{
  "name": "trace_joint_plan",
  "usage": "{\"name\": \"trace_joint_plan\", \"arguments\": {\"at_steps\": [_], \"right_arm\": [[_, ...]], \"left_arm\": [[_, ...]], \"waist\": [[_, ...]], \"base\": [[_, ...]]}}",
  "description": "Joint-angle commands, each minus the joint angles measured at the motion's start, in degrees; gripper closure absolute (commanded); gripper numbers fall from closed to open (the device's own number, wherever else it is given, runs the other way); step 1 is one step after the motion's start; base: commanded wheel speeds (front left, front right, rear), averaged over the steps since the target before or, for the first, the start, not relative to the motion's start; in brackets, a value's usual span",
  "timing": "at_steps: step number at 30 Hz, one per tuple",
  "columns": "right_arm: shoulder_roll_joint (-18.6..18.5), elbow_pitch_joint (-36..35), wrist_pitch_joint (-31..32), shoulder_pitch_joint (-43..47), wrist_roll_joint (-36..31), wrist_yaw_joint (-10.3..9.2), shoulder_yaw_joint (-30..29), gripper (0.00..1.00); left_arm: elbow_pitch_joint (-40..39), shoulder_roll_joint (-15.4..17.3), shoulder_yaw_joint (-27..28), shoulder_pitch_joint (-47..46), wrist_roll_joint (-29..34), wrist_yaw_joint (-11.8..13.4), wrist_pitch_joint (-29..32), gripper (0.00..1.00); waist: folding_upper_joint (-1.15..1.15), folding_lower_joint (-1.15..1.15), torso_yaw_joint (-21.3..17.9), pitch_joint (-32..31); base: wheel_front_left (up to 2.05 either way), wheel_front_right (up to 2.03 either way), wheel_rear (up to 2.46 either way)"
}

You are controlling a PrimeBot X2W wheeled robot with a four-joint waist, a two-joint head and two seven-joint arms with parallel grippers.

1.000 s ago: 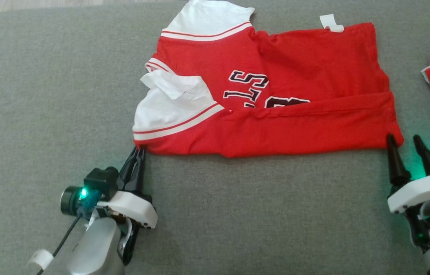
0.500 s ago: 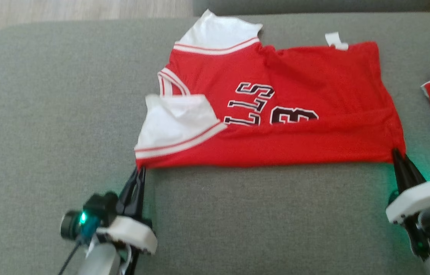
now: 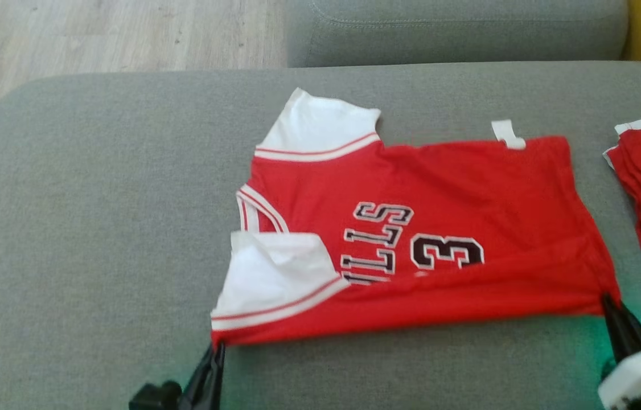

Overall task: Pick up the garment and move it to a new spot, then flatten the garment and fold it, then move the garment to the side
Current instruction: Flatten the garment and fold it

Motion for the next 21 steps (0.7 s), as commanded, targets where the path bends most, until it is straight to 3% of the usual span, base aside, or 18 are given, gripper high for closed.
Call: {"name": "trace_joint_plan", "arguments": {"at_steps": [1,9,10,11,12,13,21], "right_arm": [[-2.25,-2.46,0.23,1.94,-0.48,0.2,-0.95,1.0],[-0.49,-7.44,3.0,8.05,-2.59,0.2,-5.16,1.0],[-0.23,-7.8,3.32,8.33,-3.05,0.2,-5.58,0.79],[0.04,-8.16,3.63,8.55,-3.52,0.2,-5.93,0.2],[0.35,-8.53,3.61,8.63,-4.15,0.2,-6.53,0.0],[0.72,-8.87,3.47,8.66,-4.86,0.2,-7.22,0.0],[3.03,-13.81,3.0,7.81,-8.03,0.2,-9.3,0.0]], "left_arm": [[-3.51,1.03,1.8,0.72,-0.46,0.81,0.61,1.0],[-8.52,1.55,0.91,4.25,-0.64,2.01,2.99,1.0],[-8.69,1.5,0.7,4.09,-0.56,2.04,3.22,1.0],[-8.74,1.44,0.46,3.89,-0.54,2.01,3.51,0.79],[-8.61,1.43,0.19,3.71,-0.55,1.92,4.06,0.51],[-8.5,1.45,-0.16,3.46,-0.55,1.71,4.68,0.02],[-11.67,2.52,-0.93,-2.9,0.29,1.11,9.11,0.0]], "waist": [[0.0,0.01,0.17,-0.23],[0.0,0.01,0.27,-0.95],[0.0,0.01,0.21,-1.04],[0.0,0.01,0.14,-1.14],[0.0,0.01,0.03,-1.21],[0.0,0.01,-0.08,-1.25],[0.0,0.01,-2.15,0.39]], "base": [[0.0,0.0,0.0],[0.0,0.0,0.0],[0.0,0.0,0.0],[0.0,0.0,0.0],[0.0,0.0,0.0],[0.0,0.0,0.0],[0.0,0.0,0.0]]}}
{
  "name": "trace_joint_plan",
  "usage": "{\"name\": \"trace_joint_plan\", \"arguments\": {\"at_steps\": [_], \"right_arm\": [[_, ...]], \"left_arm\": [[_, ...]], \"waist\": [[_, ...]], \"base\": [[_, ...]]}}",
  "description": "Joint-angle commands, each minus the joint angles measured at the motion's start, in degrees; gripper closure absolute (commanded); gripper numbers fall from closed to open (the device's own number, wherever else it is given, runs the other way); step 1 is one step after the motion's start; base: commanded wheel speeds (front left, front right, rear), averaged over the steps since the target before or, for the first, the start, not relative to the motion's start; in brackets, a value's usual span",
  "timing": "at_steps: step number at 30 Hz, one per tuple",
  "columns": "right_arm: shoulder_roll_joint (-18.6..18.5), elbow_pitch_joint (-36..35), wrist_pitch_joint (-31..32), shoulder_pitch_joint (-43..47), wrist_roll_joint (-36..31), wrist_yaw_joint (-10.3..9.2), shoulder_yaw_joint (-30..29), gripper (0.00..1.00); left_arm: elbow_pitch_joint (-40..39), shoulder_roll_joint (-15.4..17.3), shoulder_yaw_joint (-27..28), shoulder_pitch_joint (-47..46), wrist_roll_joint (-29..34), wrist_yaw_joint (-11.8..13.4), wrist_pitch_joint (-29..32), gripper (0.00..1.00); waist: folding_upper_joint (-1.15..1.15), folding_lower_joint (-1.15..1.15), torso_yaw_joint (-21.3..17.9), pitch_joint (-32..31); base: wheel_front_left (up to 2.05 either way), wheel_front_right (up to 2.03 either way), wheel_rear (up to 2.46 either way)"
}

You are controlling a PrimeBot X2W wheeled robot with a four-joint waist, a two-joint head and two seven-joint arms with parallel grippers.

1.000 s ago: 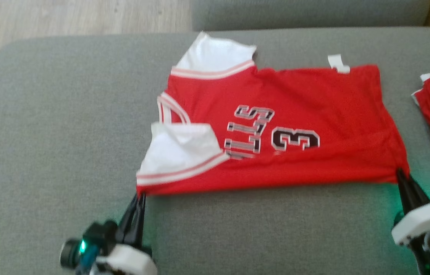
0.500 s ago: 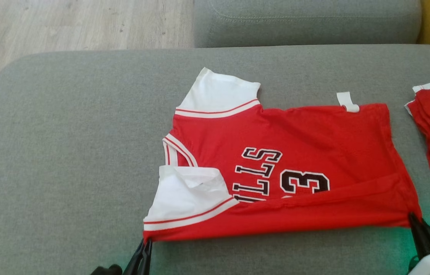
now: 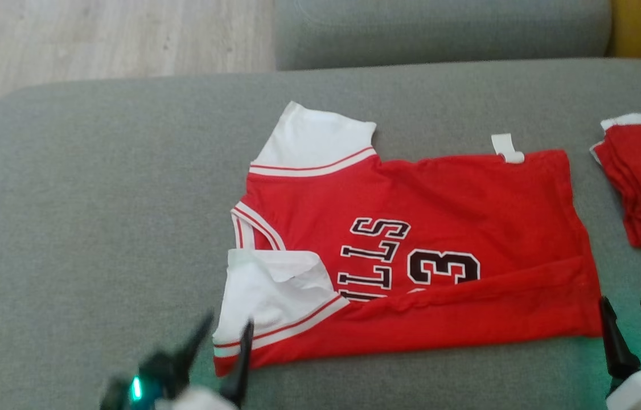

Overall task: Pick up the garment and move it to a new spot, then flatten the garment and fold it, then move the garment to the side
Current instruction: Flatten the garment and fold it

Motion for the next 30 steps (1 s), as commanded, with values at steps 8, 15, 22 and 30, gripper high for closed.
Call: {"name": "trace_joint_plan", "arguments": {"at_steps": [8,15,22,30], "right_arm": [[-1.2,-6.39,0.54,-5.51,-1.61,0.21,2.27,0.0],[-1.68,-7.99,1.27,-10.99,-2.01,0.21,5.05,0.0],[-1.28,-8.14,0.61,-14.88,-2.04,0.21,7.3,0.0],[-1.09,-5.57,-1.46,-17.97,-1.32,0.21,9.31,0.0]], "left_arm": [[-2.99,7.36,1.78,-28.42,1.32,-6.68,9.93,0.0],[7.82,12.71,-4.95,-51.15,-6.02,-8.34,21.64,0.0],[18.58,18.13,-13.06,-65.6,-14.45,-8.37,30.81,0.0],[28.97,20.27,-16.13,-72.68,-18.19,-8.37,34.02,0.0]], "waist": [[0.0,0.01,-3.83,8.65],[0.0,0.01,-8.68,14.69],[0.0,0.01,-13.66,20.05],[0.0,0.01,-17.76,23.45]], "base": [[0.0,0.0,0.0],[0.0,0.0,0.0],[0.0,0.0,0.0],[0.0,0.0,0.0]]}}
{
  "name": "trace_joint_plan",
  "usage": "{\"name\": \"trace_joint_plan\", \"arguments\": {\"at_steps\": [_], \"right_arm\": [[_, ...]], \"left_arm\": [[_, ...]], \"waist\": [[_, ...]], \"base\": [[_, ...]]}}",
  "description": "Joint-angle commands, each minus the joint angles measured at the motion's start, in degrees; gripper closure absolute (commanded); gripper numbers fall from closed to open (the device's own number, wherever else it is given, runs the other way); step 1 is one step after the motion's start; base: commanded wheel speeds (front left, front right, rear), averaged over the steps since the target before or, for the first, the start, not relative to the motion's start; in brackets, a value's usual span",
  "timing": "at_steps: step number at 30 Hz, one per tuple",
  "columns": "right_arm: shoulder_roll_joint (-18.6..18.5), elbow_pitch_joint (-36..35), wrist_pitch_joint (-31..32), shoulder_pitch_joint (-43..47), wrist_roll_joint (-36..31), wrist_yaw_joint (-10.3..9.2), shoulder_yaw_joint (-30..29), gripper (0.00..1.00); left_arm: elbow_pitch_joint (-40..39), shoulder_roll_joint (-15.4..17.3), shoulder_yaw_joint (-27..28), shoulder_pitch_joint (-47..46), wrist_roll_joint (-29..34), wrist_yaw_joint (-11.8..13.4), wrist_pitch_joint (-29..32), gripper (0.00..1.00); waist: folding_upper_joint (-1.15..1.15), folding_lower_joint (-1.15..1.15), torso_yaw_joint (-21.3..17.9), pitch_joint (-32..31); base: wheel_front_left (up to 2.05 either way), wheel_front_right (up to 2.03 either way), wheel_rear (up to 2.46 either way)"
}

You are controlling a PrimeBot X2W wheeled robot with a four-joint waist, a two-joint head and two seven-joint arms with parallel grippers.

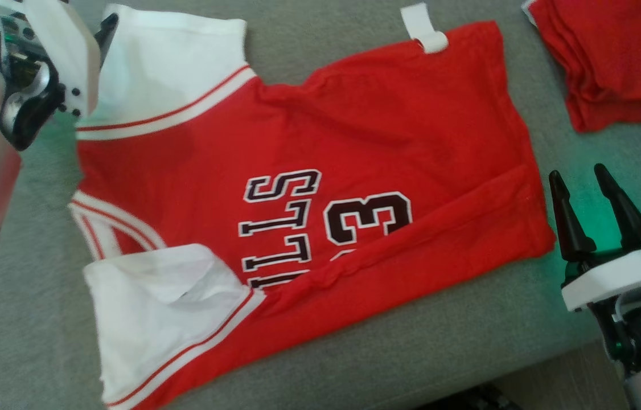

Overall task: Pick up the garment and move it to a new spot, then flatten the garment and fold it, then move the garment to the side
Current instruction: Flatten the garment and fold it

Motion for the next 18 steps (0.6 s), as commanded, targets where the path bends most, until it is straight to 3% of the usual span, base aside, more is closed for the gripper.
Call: {"name": "trace_joint_plan", "arguments": {"at_steps": [1,9,10,12,13,18], "right_arm": [[-1.2,-1.15,-0.61,-0.02,0.44,0.21,0.77,0.0],[-1.0,0.97,-2.08,-1.36,0.93,0.21,1.74,0.0],[-0.98,1.16,-2.21,-1.5,1.0,0.21,1.83,0.0],[-0.94,1.52,-2.43,-1.7,1.09,0.21,1.87,0.0],[-0.94,1.66,-2.52,-1.73,1.12,0.21,1.82,0.0],[-1.55,1.75,-2.48,-1.83,1.25,0.21,1.23,0.0]], "left_arm": [[-1.13,2.68,1.54,-2.96,-0.07,0.11,0.14,0.0],[3.77,3.66,-1.69,-5.57,-0.59,0.1,-0.6,0.0],[4.21,3.71,-1.95,-5.75,-0.85,0.1,-0.55,0.5],[4.94,3.75,-2.56,-6.04,-1.36,0.1,-0.32,0.71],[5.16,3.74,-2.9,-6.13,-1.65,0.1,-0.21,1.0],[5.65,3.15,-4.02,-6.38,-3.01,0.1,-1.67,1.0]], "waist": [[0.0,-0.01,-1.46,1.43],[0.0,-0.01,-2.99,2.4],[0.0,-0.01,-3.08,2.47],[0.0,-0.01,-3.12,2.56],[0.0,-0.01,-3.04,2.54],[0.0,-0.01,-1.77,1.19]], "base": [[0.0,0.0,0.0],[0.0,0.0,0.0],[0.0,0.0,0.0],[0.0,0.0,0.0],[0.0,0.0,0.0],[0.0,0.0,0.0]]}}
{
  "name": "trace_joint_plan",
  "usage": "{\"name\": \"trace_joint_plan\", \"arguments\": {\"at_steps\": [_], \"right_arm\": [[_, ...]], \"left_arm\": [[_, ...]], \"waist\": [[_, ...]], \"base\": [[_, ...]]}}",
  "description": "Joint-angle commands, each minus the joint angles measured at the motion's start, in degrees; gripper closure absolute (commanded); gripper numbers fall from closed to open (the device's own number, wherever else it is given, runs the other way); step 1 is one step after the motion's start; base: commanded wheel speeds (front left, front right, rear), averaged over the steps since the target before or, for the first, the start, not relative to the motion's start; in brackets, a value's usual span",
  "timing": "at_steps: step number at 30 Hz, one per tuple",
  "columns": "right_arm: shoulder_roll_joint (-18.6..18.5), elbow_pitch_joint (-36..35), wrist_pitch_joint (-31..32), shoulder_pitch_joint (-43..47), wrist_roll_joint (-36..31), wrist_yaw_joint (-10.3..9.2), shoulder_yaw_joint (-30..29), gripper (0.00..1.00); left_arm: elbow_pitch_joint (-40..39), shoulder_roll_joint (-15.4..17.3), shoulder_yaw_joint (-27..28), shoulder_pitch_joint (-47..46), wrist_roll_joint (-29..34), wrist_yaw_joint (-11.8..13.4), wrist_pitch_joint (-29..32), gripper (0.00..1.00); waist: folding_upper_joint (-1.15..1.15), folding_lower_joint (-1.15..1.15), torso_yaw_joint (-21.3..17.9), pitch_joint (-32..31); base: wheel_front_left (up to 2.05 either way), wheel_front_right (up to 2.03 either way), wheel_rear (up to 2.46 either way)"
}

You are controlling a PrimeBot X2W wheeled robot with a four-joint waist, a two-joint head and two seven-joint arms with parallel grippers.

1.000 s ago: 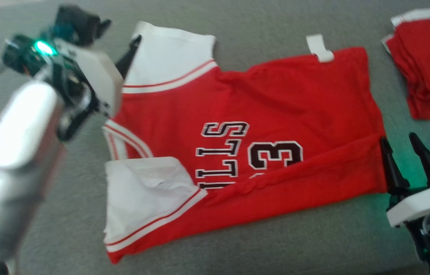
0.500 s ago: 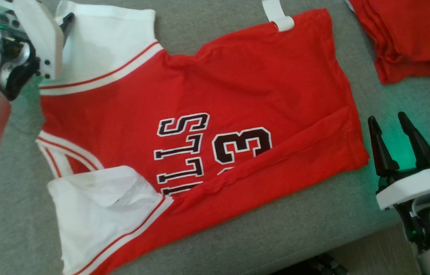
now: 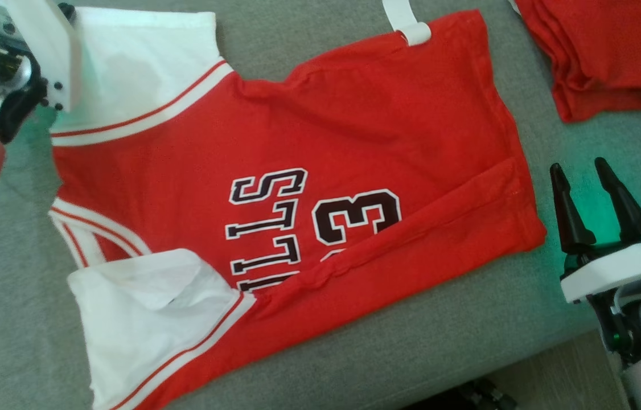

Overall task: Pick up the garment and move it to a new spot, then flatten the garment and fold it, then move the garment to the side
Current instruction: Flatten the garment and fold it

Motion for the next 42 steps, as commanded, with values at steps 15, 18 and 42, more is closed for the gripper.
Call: {"name": "trace_joint_plan", "arguments": {"at_steps": [15,18,42], "right_arm": [[-8.02,1.45,16.98,-15.46,9.18,0.21,6.71,0.0],[-8.84,5.6,20.53,-20.08,10.62,0.21,7.92,0.0],[-10.98,23.29,15.53,-34.16,13.75,0.21,13.75,1.0]], "left_arm": [[-7.65,0.26,-6.48,-4.0,-2.96,0.1,-12.2,1.0],[-9.03,0.07,-8.01,-5.06,-3.52,0.1,-13.51,1.0],[-4.85,-0.87,-14.56,-10.73,-7.35,0.1,-23.17,1.0]], "waist": [[0.0,0.0,10.1,-6.18],[0.0,0.0,12.03,-5.91],[0.0,0.0,15.56,-5.07]], "base": [[0.0,0.0,0.0],[0.0,0.0,0.0],[0.0,0.0,0.0]]}}
